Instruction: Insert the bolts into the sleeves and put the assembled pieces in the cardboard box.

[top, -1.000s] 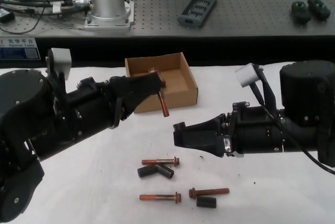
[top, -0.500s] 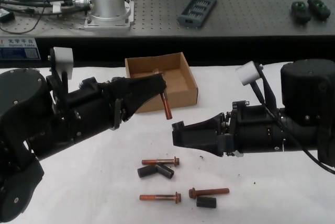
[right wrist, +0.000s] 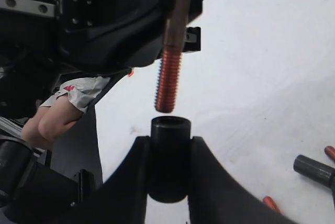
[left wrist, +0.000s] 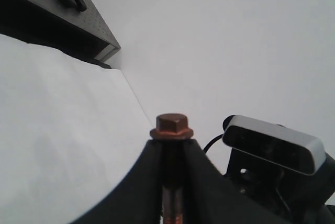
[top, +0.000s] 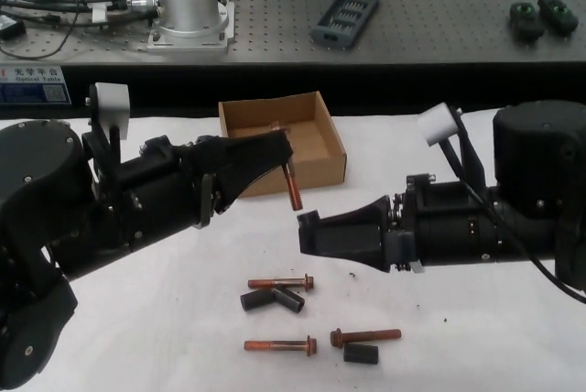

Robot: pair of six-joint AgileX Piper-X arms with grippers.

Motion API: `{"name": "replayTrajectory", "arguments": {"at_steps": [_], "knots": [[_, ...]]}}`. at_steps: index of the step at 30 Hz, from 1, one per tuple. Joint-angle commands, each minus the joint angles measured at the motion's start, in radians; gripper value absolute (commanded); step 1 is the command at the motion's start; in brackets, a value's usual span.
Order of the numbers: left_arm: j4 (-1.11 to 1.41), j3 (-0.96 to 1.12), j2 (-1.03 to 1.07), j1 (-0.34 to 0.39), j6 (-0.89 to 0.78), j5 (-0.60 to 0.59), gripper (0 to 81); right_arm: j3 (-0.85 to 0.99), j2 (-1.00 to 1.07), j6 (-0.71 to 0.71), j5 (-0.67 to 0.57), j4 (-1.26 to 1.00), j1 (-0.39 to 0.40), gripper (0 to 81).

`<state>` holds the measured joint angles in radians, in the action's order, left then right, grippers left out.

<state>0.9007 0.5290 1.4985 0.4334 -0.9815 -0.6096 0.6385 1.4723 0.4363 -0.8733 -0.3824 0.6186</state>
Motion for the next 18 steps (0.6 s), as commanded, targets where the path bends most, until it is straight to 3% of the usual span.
{"name": "replayTrajectory", "arguments": {"at_steps": [1,18], "knots": [[0.02,0.007,-0.008,0.001,-0.011,-0.008,0.6,0.009,-0.001,0.013,-0.015,-0.045,0.001,7.0],[0.02,0.007,-0.008,0.007,-0.057,-0.006,0.6,0.009,0.023,0.019,-0.018,-0.043,0.014,7.0]]}}
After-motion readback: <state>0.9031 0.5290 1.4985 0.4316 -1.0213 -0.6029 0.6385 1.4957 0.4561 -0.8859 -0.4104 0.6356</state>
